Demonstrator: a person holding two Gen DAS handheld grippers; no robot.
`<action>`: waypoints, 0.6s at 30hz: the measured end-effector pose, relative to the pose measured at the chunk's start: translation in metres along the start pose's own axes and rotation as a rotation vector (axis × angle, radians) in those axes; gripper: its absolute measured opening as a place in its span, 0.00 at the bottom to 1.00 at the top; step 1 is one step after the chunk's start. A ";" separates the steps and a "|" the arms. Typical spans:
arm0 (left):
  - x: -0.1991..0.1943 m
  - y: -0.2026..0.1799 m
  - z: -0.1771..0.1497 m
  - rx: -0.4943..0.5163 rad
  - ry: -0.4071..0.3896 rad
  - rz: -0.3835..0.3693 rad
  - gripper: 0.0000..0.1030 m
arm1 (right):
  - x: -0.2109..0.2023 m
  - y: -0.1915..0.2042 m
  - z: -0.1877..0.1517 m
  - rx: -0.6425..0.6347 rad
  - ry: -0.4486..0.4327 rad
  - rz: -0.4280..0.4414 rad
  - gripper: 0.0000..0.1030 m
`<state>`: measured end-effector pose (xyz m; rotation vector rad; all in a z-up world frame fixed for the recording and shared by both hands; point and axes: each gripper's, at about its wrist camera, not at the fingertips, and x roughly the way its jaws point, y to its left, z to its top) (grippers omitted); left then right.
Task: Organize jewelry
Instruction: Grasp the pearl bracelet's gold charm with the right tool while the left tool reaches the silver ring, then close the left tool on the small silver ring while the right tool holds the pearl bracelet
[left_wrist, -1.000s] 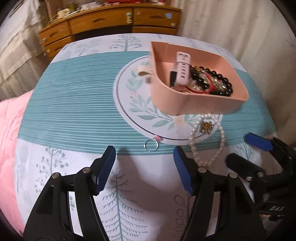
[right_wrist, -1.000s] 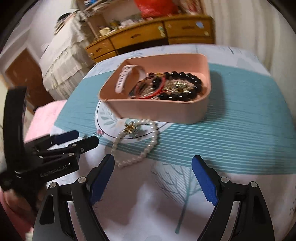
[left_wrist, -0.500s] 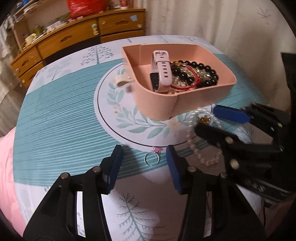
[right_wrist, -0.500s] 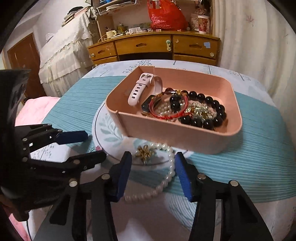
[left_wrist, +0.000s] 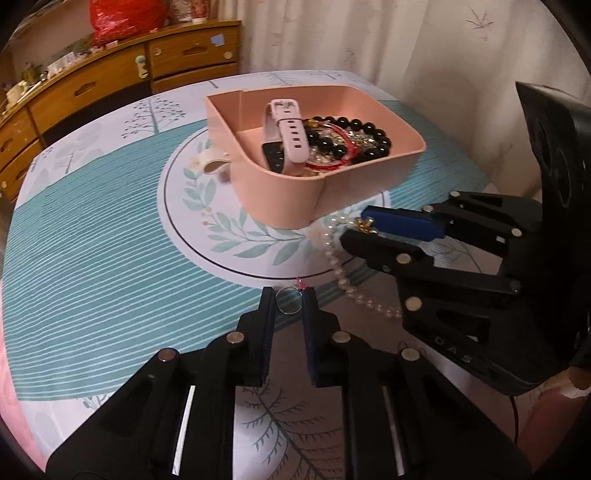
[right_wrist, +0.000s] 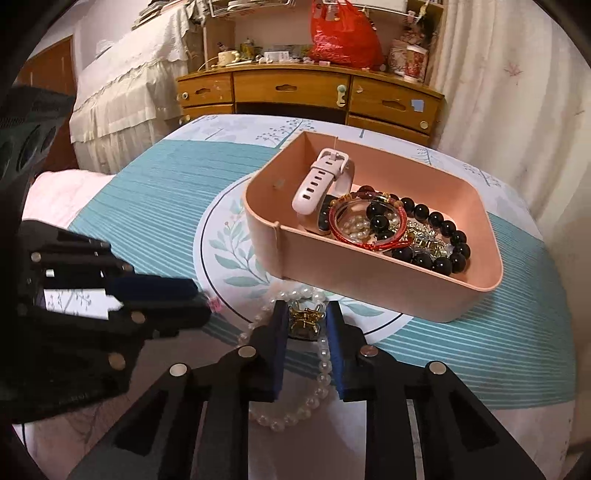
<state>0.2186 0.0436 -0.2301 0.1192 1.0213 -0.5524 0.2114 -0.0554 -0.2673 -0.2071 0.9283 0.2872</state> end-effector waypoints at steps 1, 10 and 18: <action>0.001 0.000 0.000 0.000 0.005 -0.010 0.00 | 0.001 0.002 0.001 0.008 -0.004 -0.002 0.20; -0.007 0.008 -0.005 -0.013 -0.006 -0.017 0.00 | -0.021 0.000 0.008 0.070 -0.058 0.054 0.20; -0.011 0.011 0.001 -0.044 -0.007 -0.025 0.00 | -0.056 -0.019 0.025 0.101 -0.142 0.039 0.20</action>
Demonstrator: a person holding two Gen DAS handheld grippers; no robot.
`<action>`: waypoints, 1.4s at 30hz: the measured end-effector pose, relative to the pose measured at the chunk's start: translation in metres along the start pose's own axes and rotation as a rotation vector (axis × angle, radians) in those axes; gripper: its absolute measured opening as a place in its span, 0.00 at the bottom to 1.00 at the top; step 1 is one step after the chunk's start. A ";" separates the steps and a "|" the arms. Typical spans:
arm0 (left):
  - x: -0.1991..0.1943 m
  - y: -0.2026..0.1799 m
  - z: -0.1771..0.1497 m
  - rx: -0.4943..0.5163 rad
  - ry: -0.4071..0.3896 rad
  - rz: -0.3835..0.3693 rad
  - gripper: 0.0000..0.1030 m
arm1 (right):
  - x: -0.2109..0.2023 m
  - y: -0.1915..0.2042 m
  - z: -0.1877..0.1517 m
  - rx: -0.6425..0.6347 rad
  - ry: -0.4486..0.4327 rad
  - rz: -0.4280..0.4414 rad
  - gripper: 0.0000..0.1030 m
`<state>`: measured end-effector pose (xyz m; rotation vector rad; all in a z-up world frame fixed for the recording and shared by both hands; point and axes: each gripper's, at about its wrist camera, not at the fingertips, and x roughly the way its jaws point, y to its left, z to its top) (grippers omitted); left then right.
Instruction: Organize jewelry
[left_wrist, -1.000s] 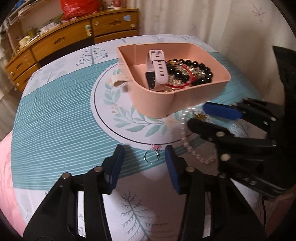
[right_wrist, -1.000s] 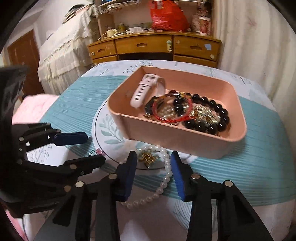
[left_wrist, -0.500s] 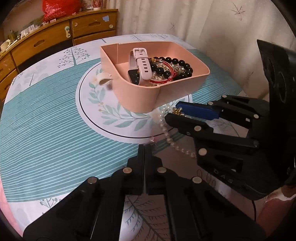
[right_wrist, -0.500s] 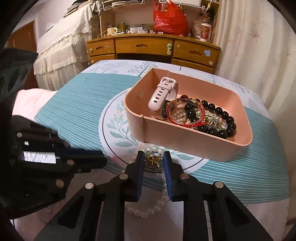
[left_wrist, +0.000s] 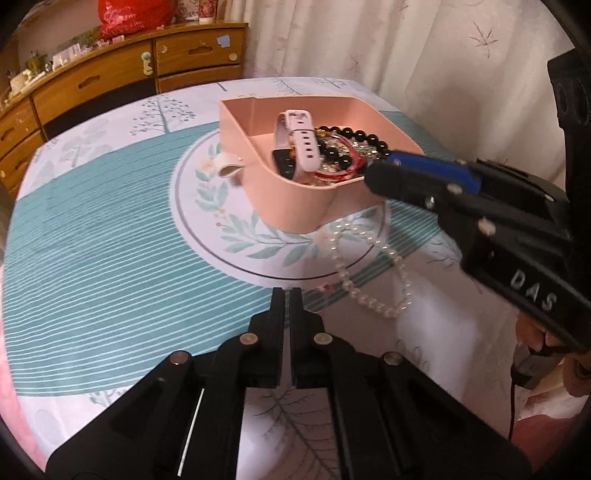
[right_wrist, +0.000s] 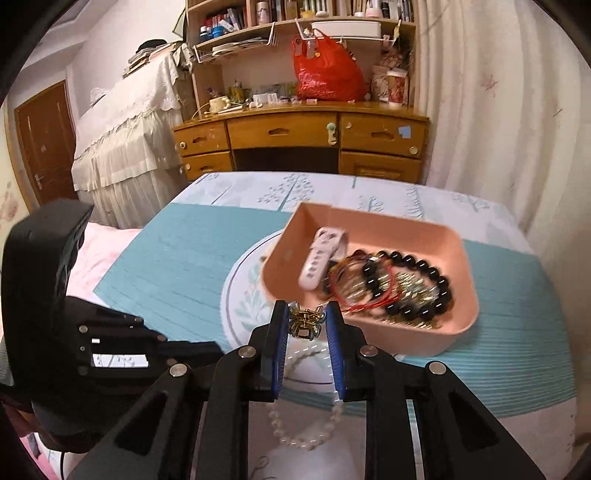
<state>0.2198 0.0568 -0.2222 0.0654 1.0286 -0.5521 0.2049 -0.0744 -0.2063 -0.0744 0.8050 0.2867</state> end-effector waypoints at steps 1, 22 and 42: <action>0.001 -0.002 0.001 0.000 0.010 -0.007 0.00 | -0.002 -0.003 0.002 0.006 -0.002 -0.006 0.20; 0.022 -0.027 0.009 0.020 0.030 0.016 0.32 | -0.029 -0.066 -0.007 0.042 0.004 -0.041 0.20; -0.002 -0.046 0.037 -0.130 -0.060 0.238 0.06 | -0.033 -0.114 0.014 -0.037 -0.035 0.082 0.20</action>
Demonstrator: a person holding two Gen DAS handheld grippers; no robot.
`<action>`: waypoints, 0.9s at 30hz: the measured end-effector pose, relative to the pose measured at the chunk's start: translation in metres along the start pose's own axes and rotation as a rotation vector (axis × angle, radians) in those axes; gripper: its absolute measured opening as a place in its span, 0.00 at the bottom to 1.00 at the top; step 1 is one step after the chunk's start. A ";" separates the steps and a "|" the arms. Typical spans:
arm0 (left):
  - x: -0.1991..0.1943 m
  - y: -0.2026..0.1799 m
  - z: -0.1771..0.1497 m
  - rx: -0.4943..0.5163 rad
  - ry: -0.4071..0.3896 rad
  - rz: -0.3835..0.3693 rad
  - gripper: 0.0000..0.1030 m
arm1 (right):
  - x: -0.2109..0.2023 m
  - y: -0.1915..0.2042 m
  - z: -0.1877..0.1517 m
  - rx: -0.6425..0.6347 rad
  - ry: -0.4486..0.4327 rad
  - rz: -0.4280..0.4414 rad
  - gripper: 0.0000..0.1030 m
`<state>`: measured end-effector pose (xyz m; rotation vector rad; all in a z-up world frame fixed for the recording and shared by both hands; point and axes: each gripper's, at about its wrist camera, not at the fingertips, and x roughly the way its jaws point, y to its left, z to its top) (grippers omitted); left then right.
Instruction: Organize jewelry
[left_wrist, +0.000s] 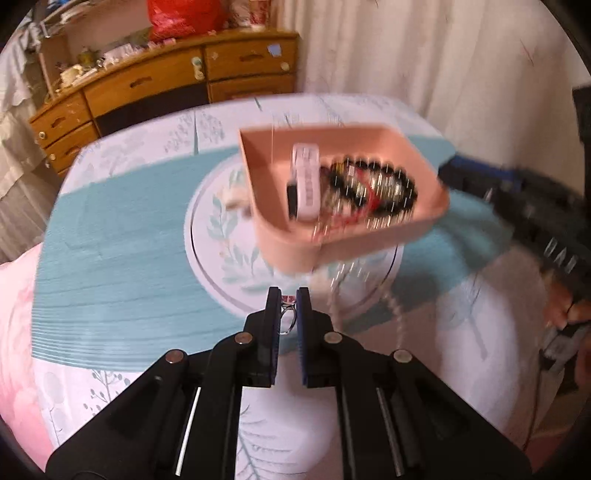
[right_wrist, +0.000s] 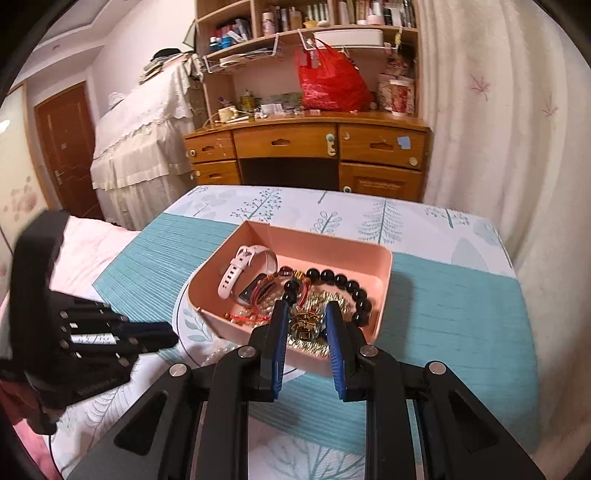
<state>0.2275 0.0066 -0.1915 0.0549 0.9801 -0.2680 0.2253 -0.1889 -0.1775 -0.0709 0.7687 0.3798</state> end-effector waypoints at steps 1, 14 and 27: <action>-0.004 -0.002 0.005 -0.005 -0.011 0.000 0.06 | 0.000 -0.003 0.002 -0.006 -0.007 0.008 0.20; -0.026 -0.042 0.098 -0.081 -0.086 -0.067 0.06 | 0.005 -0.016 0.016 -0.079 0.021 0.086 0.70; -0.022 -0.019 0.063 -0.217 -0.043 0.062 0.56 | 0.001 0.005 -0.026 -0.073 0.110 0.168 0.60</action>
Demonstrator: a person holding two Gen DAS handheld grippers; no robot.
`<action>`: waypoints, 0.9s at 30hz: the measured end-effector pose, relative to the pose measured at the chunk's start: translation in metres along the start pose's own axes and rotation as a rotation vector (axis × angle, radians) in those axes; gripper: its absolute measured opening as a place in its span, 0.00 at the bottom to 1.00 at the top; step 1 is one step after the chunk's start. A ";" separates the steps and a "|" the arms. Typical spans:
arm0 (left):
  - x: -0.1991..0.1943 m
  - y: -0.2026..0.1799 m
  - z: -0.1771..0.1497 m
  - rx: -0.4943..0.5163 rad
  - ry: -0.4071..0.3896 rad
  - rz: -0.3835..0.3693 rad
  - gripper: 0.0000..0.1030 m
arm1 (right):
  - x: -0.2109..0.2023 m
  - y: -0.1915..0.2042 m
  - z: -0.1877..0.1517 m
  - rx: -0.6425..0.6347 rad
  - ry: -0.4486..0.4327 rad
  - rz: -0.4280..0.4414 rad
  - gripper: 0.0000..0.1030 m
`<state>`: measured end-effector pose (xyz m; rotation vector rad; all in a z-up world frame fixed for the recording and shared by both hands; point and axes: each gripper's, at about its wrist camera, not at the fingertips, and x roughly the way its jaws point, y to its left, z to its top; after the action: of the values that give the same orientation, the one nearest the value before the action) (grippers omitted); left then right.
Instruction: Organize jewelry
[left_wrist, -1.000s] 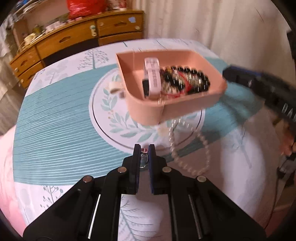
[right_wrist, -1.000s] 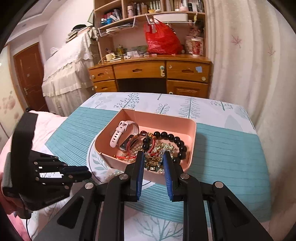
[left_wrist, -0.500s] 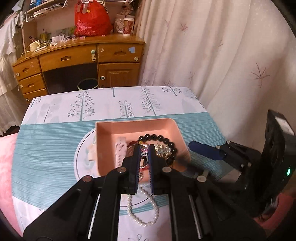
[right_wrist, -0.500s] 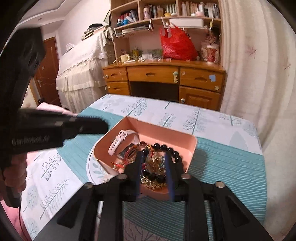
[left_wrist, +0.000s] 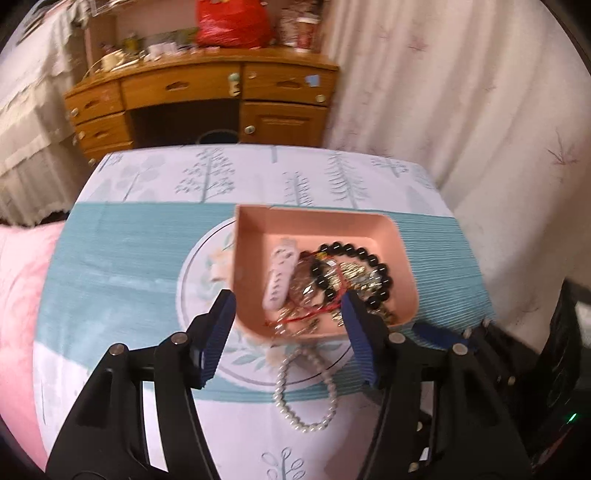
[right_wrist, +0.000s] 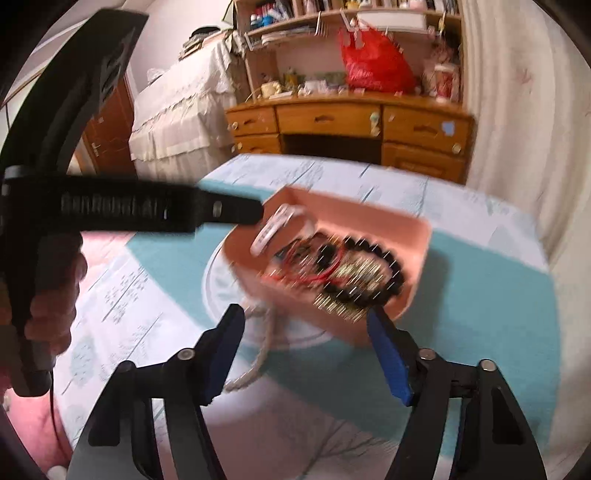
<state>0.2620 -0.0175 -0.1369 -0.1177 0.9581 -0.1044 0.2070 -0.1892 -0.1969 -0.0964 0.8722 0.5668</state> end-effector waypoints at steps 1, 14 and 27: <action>0.000 0.004 -0.003 -0.013 0.005 0.017 0.56 | 0.005 0.005 -0.005 0.004 0.026 0.015 0.57; -0.009 0.057 -0.039 -0.093 0.079 0.119 0.56 | 0.051 0.053 -0.032 -0.034 0.188 -0.027 0.24; -0.016 0.094 -0.053 -0.087 0.101 0.117 0.56 | 0.062 0.063 -0.012 0.028 0.163 -0.010 0.07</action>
<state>0.2129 0.0747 -0.1675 -0.1373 1.0687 0.0401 0.1979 -0.1129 -0.2418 -0.1223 1.0378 0.5425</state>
